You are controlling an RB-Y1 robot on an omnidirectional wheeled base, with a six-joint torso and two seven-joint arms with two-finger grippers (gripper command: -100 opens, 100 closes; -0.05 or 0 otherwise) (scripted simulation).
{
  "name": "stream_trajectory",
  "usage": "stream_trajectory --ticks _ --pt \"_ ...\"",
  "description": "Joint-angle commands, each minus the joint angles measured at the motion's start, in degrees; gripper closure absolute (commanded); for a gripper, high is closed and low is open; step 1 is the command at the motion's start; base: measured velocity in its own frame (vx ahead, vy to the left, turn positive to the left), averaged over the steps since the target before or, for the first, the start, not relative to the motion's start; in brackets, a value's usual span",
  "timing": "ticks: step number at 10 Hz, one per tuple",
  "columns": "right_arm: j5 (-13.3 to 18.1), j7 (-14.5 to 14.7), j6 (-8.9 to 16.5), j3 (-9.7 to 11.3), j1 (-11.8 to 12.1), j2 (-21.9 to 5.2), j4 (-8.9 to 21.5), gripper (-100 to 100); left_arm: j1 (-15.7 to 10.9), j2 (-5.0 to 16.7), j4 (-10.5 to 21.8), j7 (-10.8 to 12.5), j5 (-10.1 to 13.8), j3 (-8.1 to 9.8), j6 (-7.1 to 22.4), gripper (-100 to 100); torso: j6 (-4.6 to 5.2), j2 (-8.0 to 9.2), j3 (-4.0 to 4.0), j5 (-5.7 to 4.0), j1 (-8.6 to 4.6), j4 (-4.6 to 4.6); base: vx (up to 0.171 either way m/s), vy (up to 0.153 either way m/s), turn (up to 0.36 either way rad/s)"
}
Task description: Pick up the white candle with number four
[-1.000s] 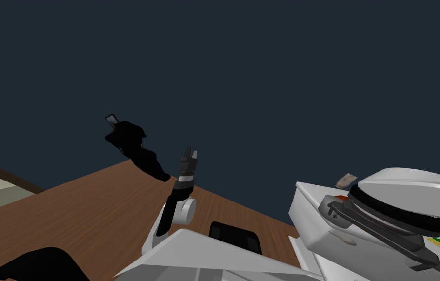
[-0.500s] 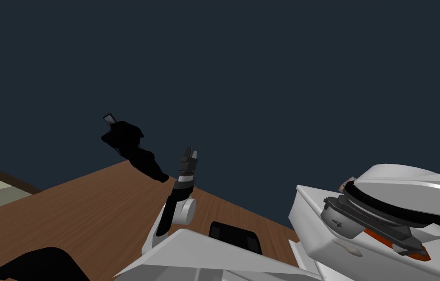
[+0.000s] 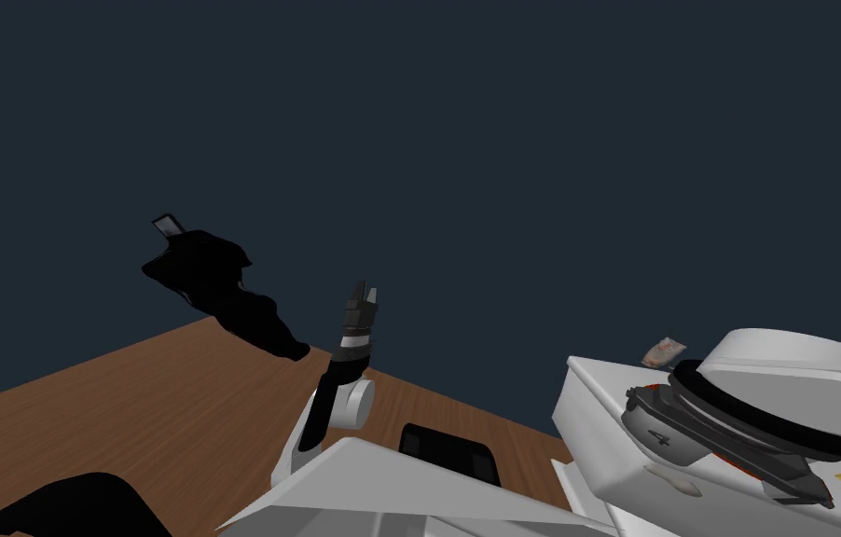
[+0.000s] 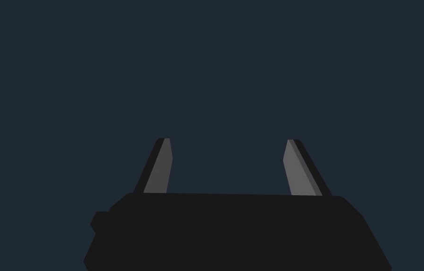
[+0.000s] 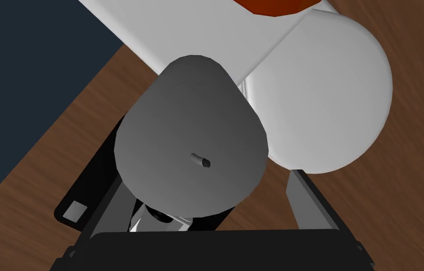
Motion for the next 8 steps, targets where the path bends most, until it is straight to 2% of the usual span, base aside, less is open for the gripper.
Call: stream_trajectory --ticks 1,5,6,7,8 --pt "0.0 0.0 0.0 0.0 0.0 0.0 0.0 100 0.0 0.0 0.0 0.0 0.0 0.0 0.0 0 0.0 0.0 0.0 0.0 0.0 0.0 0.008 0.006 0.016" --pt "-0.03 -0.01 0.01 -0.04 -0.03 0.0 -0.02 100 0.0 0.0 0.0 0.0 0.0 0.0 0.0 0 0.03 0.23 0.14 -0.01 -0.11 0.06 0.0 0.0 0.0" --pt "-0.02 0.0 0.01 -0.04 -0.03 0.0 -0.02 0 0.0 0.0 0.0 0.0 0.0 0.0 0.0 0 0.04 0.23 0.14 -0.01 -0.12 0.06 0.0 0.0 0.0" --pt "-1.69 -0.32 -1.83 -0.29 -1.35 -0.37 0.07 100 0.0 0.0 0.0 0.0 0.0 0.0 0.0 0 0.04 0.23 0.14 -0.01 -0.12 0.06 -0.08 -0.031 0.169" --pt "-2.83 -0.65 -2.96 -0.63 -2.07 -0.74 0.12 100 -0.02 0.0 0.01 0.0 0.0 0.0 0.0 0 -0.05 0.41 0.24 0.01 -0.17 0.1 -0.117 -0.081 0.236"
